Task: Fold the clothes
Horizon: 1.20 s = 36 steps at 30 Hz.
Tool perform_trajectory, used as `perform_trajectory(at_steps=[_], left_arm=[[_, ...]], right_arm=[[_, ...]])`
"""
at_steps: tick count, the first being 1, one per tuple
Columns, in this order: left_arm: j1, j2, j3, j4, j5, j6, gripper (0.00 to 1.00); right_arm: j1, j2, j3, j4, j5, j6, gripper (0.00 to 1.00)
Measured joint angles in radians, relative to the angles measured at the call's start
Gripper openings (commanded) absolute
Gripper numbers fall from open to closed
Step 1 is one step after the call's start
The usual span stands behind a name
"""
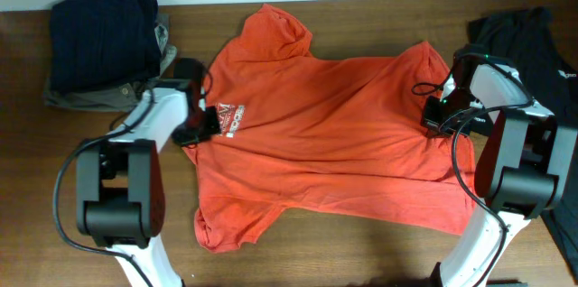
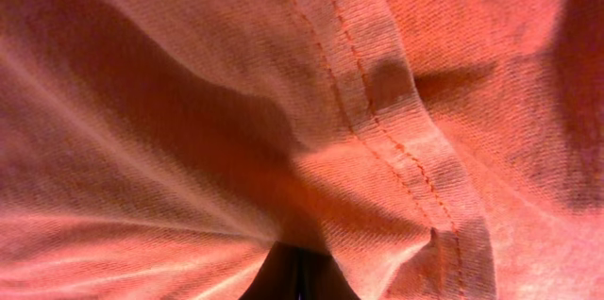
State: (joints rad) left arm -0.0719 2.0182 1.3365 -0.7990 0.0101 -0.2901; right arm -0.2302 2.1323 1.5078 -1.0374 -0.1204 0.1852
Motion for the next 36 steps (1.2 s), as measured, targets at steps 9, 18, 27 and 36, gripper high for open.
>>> perform_trajectory(at_steps=[9,18,27,36], left_arm=[[0.069,0.012,0.021,-0.043,-0.008,0.034,0.04],[0.089,0.052,0.298,-0.299,-0.079,0.063,0.07],[0.084,0.042,0.682,-0.640,-0.107,0.055,0.17],[-0.008,-0.039,0.697,-0.709,-0.092,0.035,0.99]], right_arm=[[0.000,-0.002,0.000,0.020,0.013,0.011,0.04],[-0.002,0.001,0.184,-0.124,0.103,0.052,0.07],[-0.003,0.001,0.689,-0.544,0.132,0.070,0.41],[-0.003,-0.081,0.859,-0.655,0.057,0.046,0.67]])
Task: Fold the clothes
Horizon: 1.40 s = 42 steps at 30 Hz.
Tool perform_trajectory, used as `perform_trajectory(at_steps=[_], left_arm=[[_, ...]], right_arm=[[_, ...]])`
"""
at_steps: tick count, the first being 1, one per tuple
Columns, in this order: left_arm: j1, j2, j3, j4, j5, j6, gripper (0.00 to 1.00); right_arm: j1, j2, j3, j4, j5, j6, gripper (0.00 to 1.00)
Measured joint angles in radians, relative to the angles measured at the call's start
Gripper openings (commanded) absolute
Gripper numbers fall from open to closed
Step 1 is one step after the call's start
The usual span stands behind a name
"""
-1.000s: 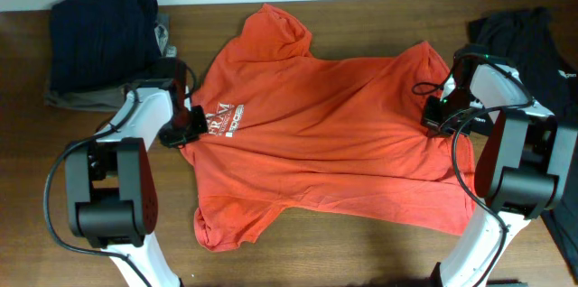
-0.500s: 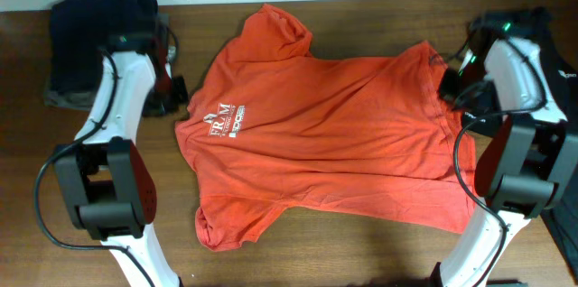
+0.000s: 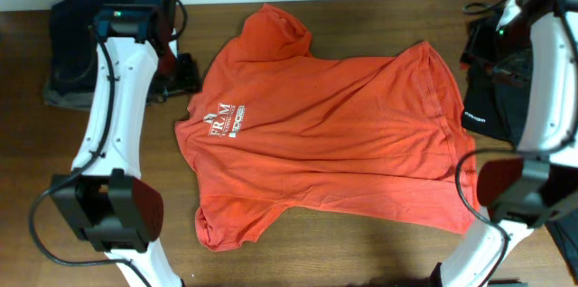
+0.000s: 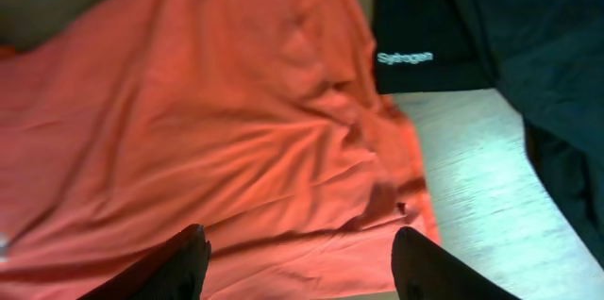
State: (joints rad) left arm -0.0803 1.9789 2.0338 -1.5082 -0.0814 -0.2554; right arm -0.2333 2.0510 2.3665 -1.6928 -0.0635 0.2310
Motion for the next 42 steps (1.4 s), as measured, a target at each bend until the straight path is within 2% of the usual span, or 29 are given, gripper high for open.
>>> perform_trajectory(at_steps=[6,11,14,17,21,22,24,25,26,27,31,33,35,40,42], left_arm=[[-0.005,-0.096,0.000,-0.174,0.003,-0.049,0.99],[-0.030,-0.217,-0.031,-0.175,0.003,-0.079,0.99],[-0.085,-0.325,-0.143,-0.174,0.004,-0.102,0.96],[-0.148,-0.428,-0.302,-0.161,0.013,-0.140,0.84],[-0.221,-0.547,-0.562,-0.022,0.058,-0.181,0.73],[-0.239,-0.565,-0.622,0.015,0.076,-0.186,0.65],[-0.273,-0.586,-0.739,0.097,0.120,-0.201,0.45],[-0.286,-0.588,-0.788,0.134,0.141,-0.206,0.29],[-0.296,-0.587,-0.836,0.171,0.162,-0.213,0.17],[-0.301,-0.585,-0.885,0.204,0.182,-0.216,0.10],[-0.302,-0.585,-1.030,0.284,0.227,-0.233,0.10],[-0.302,-0.585,-1.080,0.303,0.240,-0.241,0.00],[-0.302,-0.585,-1.129,0.334,0.248,-0.246,0.01],[-0.302,-0.585,-1.238,0.463,0.257,-0.257,0.00],[-0.302,-0.584,-1.270,0.486,0.259,-0.266,0.00]], right_arm=[[0.007,-0.246,-0.105,0.002,-0.041,-0.005,0.67],[0.033,-0.523,-0.297,0.002,-0.048,-0.006,0.66],[0.051,-0.633,-0.434,0.001,-0.051,-0.006,0.62],[0.059,-0.692,-0.580,0.011,-0.052,-0.007,0.61],[0.058,-0.724,-0.797,0.129,-0.054,0.001,0.62],[0.058,-0.731,-0.852,0.170,-0.055,0.005,0.61],[0.058,-0.737,-0.956,0.237,-0.058,0.015,0.55],[0.058,-0.738,-1.017,0.275,-0.061,0.028,0.51],[0.058,-0.738,-1.060,0.305,-0.067,0.031,0.49],[0.058,-0.737,-1.110,0.341,-0.077,0.038,0.48],[0.058,-0.721,-1.285,0.455,-0.101,0.077,0.49],[0.058,-0.708,-1.358,0.506,-0.107,0.093,0.49],[0.058,-0.698,-1.404,0.544,-0.110,0.107,0.43],[0.058,-0.660,-1.468,0.631,-0.116,0.150,0.21],[0.058,-0.635,-1.476,0.652,-0.115,0.168,0.19]])
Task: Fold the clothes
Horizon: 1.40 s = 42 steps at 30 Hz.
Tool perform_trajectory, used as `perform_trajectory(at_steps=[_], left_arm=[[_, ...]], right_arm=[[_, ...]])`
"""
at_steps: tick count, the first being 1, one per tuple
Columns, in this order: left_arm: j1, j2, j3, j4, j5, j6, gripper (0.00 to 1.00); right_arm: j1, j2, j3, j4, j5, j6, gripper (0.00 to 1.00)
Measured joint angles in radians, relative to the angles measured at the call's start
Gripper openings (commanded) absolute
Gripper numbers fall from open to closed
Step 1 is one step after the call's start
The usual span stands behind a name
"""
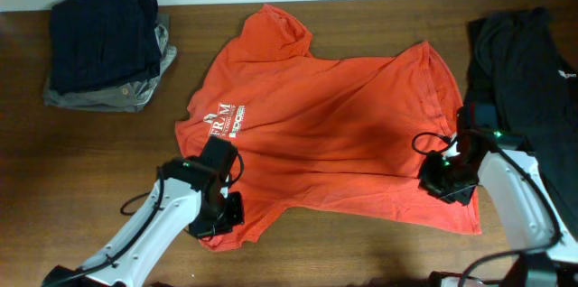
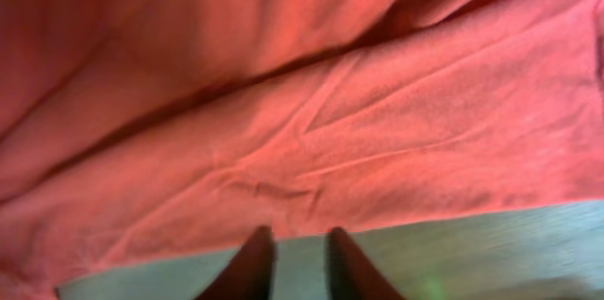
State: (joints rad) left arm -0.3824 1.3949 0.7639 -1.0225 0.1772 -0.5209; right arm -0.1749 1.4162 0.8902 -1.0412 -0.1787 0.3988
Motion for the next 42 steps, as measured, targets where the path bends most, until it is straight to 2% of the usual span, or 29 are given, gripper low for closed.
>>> perform_trajectory(at_steps=[10,19,30,42], left_arm=[[0.000,0.051,-0.039,0.066,0.000,-0.023,0.01],[0.005,0.171,-0.040,0.100,0.000,-0.024,0.00],[0.146,0.193,-0.040,0.078,0.015,-0.023,0.01],[0.272,0.200,-0.050,0.053,0.030,-0.023,0.01]], right_arm=[[-0.024,0.155,-0.006,0.067,0.024,0.042,0.15],[-0.088,0.248,-0.007,0.105,0.043,0.039,0.16],[-0.178,0.285,-0.007,0.137,0.030,0.012,0.13],[-0.291,0.302,-0.001,0.161,-0.050,0.009,0.14]])
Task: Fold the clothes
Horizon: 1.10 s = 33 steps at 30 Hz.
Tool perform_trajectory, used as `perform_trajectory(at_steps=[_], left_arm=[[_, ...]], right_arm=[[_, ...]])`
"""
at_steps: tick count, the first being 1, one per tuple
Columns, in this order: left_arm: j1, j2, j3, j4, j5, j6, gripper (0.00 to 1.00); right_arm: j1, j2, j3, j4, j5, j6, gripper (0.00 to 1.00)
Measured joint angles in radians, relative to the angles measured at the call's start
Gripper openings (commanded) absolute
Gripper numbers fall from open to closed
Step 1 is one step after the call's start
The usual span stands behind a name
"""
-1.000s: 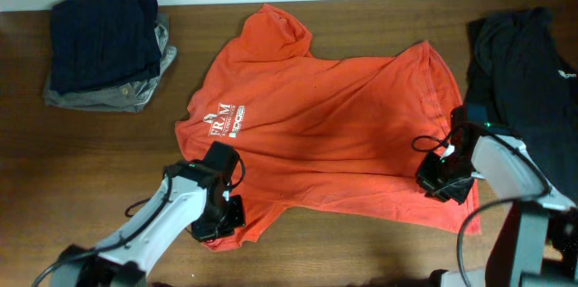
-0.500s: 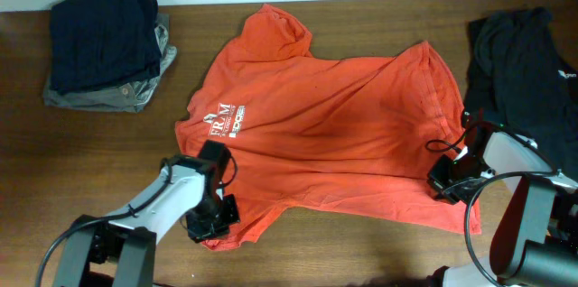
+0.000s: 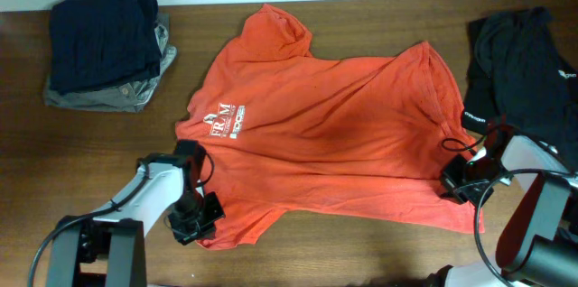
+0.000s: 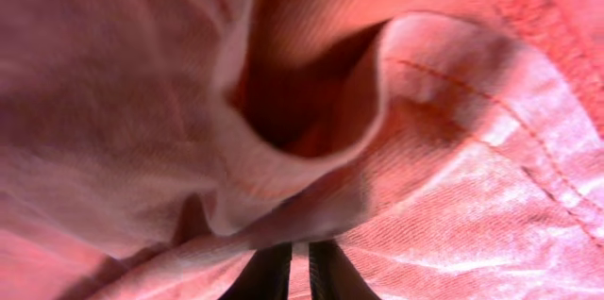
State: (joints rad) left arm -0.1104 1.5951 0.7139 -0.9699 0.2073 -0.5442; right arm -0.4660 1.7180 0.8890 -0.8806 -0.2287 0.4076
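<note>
An orange T-shirt (image 3: 334, 134) with a white logo lies spread flat on the brown table (image 3: 81, 161). My right gripper (image 3: 454, 182) is down at the shirt's lower right side. In the right wrist view it (image 4: 299, 267) is shut on a fold of the orange fabric (image 4: 189, 102), which fills the whole frame. My left gripper (image 3: 192, 219) sits at the shirt's lower left corner by the sleeve. From overhead its jaws are too small to read.
A folded stack of dark and grey clothes (image 3: 104, 48) lies at the back left. A crumpled black garment (image 3: 524, 70) lies at the right edge, close to my right arm. The table's front edge runs just below both grippers.
My right gripper stood with its fingers slightly apart at the shirt's edge, table showing below; now it is shut on a bunched fold. My left gripper has shifted a little left at the lower left corner.
First both grippers were down on the shirt, left by the logo, right at the right side. Then both arms were raised, the right gripper open. Then both were low at the shirt's near side. Now the right one grips fabric.
</note>
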Motion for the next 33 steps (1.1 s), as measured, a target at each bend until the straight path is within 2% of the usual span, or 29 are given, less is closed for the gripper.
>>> perform_trajectory(at_steps=[8,16,19,23,24,25,26,27,28,29,30,33], left_arm=[[0.109,0.000,-0.020,-0.034,0.013,-0.003,0.00],[0.120,-0.028,-0.027,-0.146,0.002,-0.008,0.01],[0.120,-0.125,-0.029,-0.198,-0.001,-0.028,0.01],[0.120,-0.343,-0.029,-0.235,-0.013,-0.058,0.01],[0.120,-0.401,-0.029,-0.231,-0.015,-0.063,0.01],[0.120,-0.463,-0.029,-0.221,-0.017,-0.064,0.01],[0.120,-0.517,-0.029,-0.200,-0.020,-0.063,0.01],[0.120,-0.563,-0.028,-0.171,-0.022,-0.061,0.06],[0.120,-0.603,-0.024,-0.140,-0.024,-0.051,0.24],[0.120,-0.634,-0.018,-0.106,-0.024,-0.038,0.35],[0.120,-0.658,-0.007,-0.060,-0.019,-0.023,0.47],[0.120,-0.661,0.026,0.040,-0.001,0.027,0.70]], right_arm=[[-0.006,0.000,0.007,0.023,0.003,0.000,0.14],[-0.010,0.038,0.097,0.003,0.051,0.000,0.14],[-0.012,0.042,0.164,-0.038,0.055,0.000,0.14],[-0.012,0.042,0.278,-0.100,0.054,0.002,0.16],[-0.012,0.042,0.304,-0.108,0.052,0.001,0.19],[-0.012,0.042,0.336,-0.116,0.045,0.000,0.26],[-0.011,0.042,0.359,-0.118,0.031,-0.005,0.35],[-0.009,0.042,0.385,-0.118,0.011,-0.017,0.46],[-0.006,0.042,0.410,-0.116,-0.014,-0.029,0.61],[-0.001,0.042,0.436,-0.111,-0.042,-0.043,0.76],[0.008,0.042,0.464,-0.106,-0.074,-0.064,0.84],[0.064,0.042,0.536,-0.096,-0.136,-0.116,0.95]])
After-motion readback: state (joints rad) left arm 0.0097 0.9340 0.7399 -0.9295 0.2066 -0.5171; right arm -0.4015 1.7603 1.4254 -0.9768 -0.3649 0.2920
